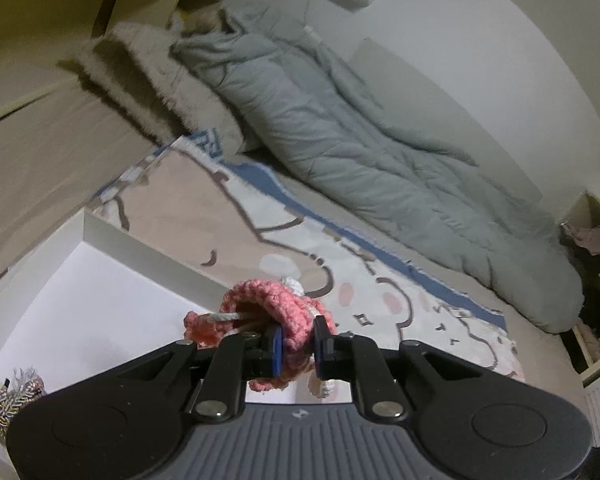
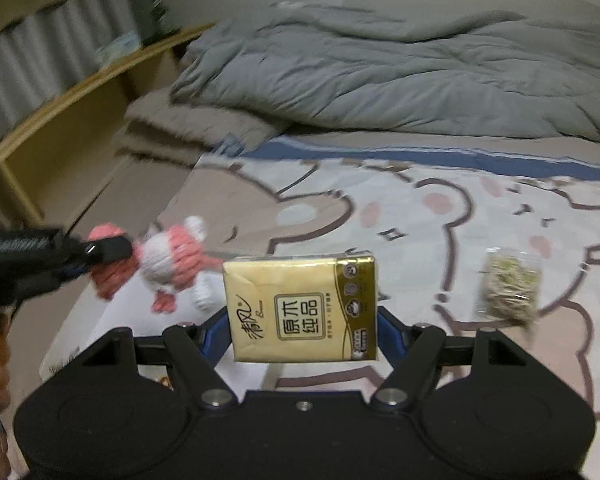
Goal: Organize objects
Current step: 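Carry the pink doll and tissue packet over the white box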
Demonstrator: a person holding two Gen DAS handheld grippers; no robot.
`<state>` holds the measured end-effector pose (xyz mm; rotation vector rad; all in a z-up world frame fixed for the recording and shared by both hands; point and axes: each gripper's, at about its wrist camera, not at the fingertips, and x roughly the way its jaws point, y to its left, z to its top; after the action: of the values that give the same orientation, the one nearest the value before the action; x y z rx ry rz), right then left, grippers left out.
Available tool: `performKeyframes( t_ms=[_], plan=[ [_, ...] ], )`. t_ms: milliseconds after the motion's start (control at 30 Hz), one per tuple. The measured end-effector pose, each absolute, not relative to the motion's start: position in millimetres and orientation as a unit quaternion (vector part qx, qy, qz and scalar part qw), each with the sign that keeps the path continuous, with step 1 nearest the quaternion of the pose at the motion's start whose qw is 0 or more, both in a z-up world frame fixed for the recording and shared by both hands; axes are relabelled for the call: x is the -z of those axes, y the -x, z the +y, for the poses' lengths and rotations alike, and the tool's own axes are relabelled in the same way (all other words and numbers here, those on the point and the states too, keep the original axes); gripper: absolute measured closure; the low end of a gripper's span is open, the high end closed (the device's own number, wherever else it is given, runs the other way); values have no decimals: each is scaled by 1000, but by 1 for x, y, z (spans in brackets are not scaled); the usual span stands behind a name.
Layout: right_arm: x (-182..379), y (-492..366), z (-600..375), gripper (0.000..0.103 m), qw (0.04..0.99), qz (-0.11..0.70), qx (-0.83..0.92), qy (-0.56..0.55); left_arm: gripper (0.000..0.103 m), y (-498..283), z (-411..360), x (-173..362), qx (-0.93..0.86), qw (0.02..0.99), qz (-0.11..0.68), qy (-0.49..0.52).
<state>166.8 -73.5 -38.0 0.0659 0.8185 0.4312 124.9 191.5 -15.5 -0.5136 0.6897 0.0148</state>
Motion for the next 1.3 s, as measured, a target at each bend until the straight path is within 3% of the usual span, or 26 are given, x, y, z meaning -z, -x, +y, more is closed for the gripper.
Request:
performKeyframes(
  t_ms=[433,700,867,1200,1300],
  plan=[
    [81,-173,1,29,852,435,-285,55,92,-165,195,55,27,884,371,282],
    [97,-179,12,29,836,451,-305,70,92,-180,193,59,100,879,335,325],
    [104,-186,11,29,833,458,-303,72,91,-198,186,92,83,857,416,293],
    [108,-188,16,27,820,472,-318,55,81,-195,198,104,24,852,470,232],
    [108,-188,16,19,819,478,-316,34,76,-194,205,104,18,850,474,228]
  ],
)
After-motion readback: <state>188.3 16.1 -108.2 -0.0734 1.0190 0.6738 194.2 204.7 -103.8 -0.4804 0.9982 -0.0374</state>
